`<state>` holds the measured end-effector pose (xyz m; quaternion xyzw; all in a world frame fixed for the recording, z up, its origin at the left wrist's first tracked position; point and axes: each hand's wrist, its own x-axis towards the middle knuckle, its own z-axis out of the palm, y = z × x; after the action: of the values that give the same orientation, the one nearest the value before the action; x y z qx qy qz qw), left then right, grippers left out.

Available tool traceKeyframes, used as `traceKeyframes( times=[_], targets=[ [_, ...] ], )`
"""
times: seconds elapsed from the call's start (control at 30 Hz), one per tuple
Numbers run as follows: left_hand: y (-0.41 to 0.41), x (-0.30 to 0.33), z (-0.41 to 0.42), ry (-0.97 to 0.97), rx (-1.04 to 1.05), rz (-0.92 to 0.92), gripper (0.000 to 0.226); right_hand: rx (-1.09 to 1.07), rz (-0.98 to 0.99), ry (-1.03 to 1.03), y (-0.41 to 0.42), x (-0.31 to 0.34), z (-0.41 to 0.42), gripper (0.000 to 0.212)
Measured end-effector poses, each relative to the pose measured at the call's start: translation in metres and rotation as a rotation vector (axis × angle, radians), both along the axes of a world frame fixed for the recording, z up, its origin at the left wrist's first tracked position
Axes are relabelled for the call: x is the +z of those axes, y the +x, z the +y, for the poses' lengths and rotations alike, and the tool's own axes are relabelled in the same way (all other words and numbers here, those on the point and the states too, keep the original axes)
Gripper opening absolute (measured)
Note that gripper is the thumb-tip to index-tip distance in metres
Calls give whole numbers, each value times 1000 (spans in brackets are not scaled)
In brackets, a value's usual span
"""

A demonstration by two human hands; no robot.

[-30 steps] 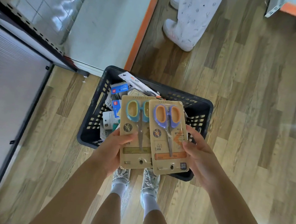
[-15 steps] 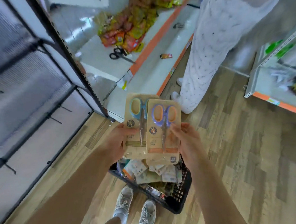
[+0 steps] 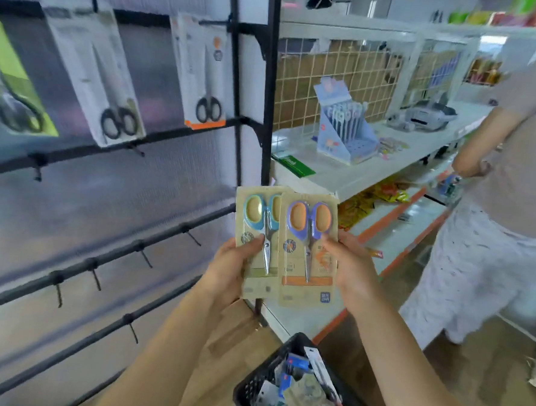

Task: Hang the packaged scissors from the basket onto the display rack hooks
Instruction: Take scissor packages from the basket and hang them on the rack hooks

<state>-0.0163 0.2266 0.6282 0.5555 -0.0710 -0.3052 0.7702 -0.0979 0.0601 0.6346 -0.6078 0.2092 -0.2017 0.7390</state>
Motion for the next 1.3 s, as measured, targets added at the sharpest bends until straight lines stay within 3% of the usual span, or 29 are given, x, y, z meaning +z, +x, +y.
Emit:
traceKeyframes(
  times=[0.47, 0.8, 1.3],
  targets=[
    [-1, 32, 208, 34, 336, -30, 13, 311, 54, 57, 79, 23, 192, 12],
    [-36, 31, 353, 120, 601, -22, 25, 616, 119, 34, 92, 14, 337, 21],
    [-45, 36, 397, 66, 888, -59, 14, 870, 123, 71, 109, 28, 404, 19]
  ],
)
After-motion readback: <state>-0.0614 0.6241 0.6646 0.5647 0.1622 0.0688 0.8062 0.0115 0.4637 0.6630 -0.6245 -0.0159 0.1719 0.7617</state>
